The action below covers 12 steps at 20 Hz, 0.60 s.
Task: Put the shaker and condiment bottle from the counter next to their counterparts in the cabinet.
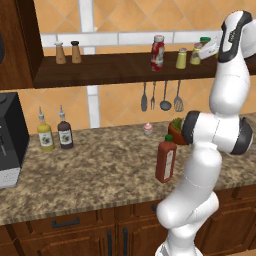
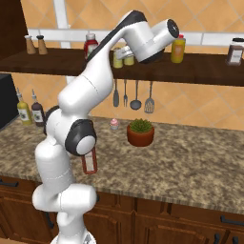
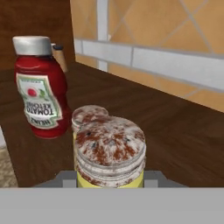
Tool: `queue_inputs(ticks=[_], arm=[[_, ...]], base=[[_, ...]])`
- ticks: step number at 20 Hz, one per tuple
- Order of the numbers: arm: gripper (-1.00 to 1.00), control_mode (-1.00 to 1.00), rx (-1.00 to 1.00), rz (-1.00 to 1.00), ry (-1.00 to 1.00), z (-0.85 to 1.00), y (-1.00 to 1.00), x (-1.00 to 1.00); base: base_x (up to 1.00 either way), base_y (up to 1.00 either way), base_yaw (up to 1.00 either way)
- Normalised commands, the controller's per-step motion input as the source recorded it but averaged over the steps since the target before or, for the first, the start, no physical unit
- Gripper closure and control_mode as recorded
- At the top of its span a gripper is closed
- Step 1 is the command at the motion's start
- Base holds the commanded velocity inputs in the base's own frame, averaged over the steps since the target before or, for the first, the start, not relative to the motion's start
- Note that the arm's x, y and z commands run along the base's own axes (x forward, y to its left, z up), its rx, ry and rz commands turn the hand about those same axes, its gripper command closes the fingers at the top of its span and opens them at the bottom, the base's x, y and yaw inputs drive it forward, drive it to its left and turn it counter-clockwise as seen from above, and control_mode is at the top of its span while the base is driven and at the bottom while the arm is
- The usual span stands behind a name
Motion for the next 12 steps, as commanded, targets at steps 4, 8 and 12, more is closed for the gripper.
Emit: queue_inputs(ticks=[4, 8, 12], arm=[[-1.0, -1.0, 0.0, 0.0, 0.01, 0.0, 0.0, 0.24], [-1.0, -1.0, 0.0, 0.0, 0.0, 0.0, 0.0, 0.17], [-1.0, -1.0, 0.0, 0.0, 0.03, 0.0, -0.04, 0.11]], base=[[0.0, 0.0, 0.0], [0.0, 0.0, 0.0], [0.0, 0.0, 0.0]])
